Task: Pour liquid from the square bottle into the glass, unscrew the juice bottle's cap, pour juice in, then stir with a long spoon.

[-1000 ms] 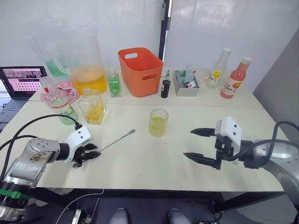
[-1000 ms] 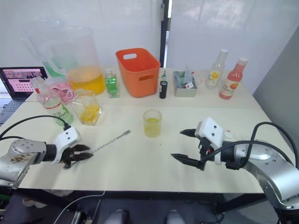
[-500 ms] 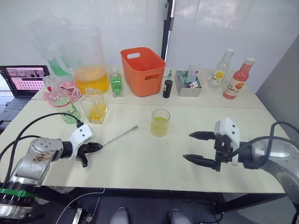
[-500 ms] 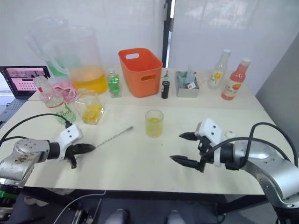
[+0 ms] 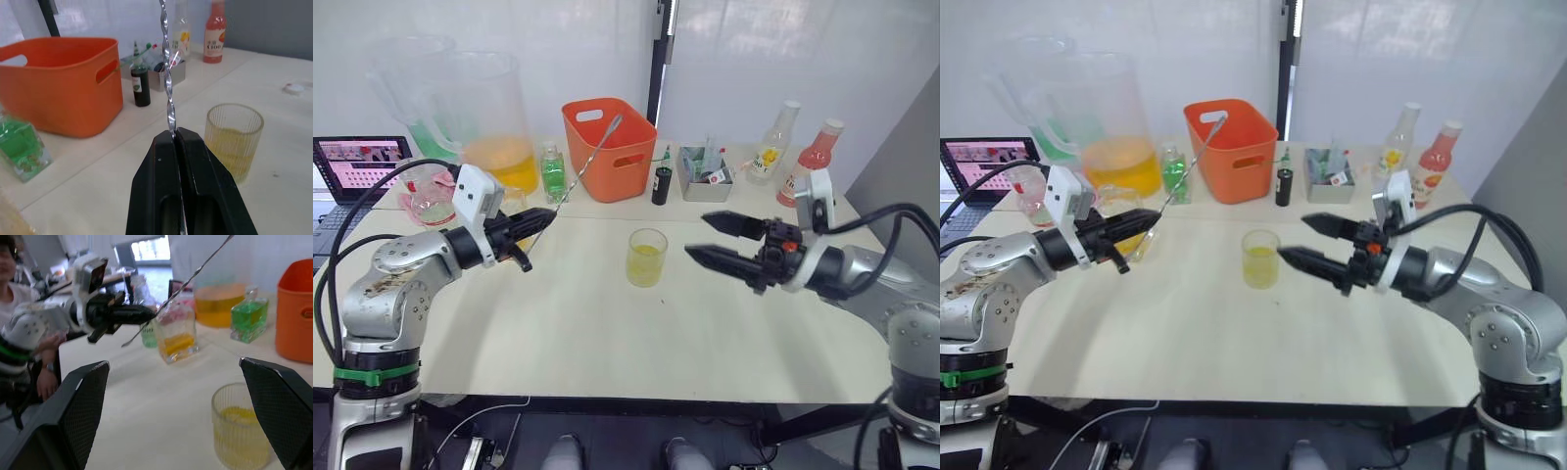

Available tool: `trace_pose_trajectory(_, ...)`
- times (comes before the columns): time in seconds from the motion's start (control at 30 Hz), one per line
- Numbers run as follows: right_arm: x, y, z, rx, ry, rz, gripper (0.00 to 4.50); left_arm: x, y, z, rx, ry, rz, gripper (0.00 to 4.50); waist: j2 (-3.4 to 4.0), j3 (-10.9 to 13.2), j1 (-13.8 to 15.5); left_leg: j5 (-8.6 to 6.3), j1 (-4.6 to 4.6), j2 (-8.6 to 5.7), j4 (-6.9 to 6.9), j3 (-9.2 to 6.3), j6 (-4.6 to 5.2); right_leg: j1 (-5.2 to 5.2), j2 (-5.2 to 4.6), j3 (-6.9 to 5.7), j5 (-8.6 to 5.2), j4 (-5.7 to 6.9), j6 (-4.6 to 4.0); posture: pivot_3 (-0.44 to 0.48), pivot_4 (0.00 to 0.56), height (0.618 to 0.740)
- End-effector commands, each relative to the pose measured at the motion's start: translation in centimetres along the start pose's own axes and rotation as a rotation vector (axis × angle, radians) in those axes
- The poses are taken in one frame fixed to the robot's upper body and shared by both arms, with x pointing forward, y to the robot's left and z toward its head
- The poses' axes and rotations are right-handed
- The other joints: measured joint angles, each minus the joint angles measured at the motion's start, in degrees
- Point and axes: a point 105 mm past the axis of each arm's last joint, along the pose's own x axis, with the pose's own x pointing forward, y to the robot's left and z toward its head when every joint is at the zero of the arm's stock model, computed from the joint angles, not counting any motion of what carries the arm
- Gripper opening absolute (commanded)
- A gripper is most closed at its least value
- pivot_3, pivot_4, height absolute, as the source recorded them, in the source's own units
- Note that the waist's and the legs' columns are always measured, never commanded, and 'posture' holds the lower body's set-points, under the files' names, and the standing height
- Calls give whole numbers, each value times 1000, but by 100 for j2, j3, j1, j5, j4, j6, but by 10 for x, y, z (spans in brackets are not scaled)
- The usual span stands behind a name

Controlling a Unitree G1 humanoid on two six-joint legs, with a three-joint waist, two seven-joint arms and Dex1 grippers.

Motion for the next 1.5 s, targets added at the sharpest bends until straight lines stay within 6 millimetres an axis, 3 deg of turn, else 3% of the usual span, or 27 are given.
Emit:
trace_pose_trajectory(0.03,15,-20,16,109,-130,-124,4500,16,-21,21,38,-91,-31,43,0,0,-14,0,-1,0,3,-2,0,-2,2,1,3,4,-2,0,150,703)
trace_pose_trajectory(0.2,39,-16,17,191,-162,-115,4500,29,-40,17,27,-85,-77,43,1,0,-10,0,-4,0,-3,-5,1,-5,5,3,18,9,-28,0,150,703)
trace_pose_trajectory(0.47,61,-11,18,284,-197,-112,4500,39,-49,13,44,-71,-82,43,2,0,-25,0,-4,-1,-2,-6,1,-6,6,3,17,10,-28,0,150,703)
trace_pose_trajectory(0.8,74,-15,18,360,-217,-150,4500,41,-57,8,47,-60,-104,43,3,0,-87,0,-6,0,-4,-8,1,-7,7,2,17,10,-28,0,150,703)
trace_pose_trajectory(0.93,73,-20,20,514,-273,-147,3406,41,-59,7,45,-57,-117,0,3,0,-127,0,-7,0,-4,-10,1,-8,7,1,17,11,-28,0,150,703)
trace_pose_trajectory(1.27,72,-20,16,541,-249,-161,16,41,-59,5,49,-55,-117,0,5,1,-137,0,-8,0,-6,-11,1,-9,8,1,15,10,-27,0,150,703)
trace_pose_trajectory(1.5,70,-21,16,530,-241,-162,16,41,-60,4,49,-50,-123,0,6,2,-137,0,-8,0,-7,-10,1,-10,7,1,13,8,-26,0,150,703)
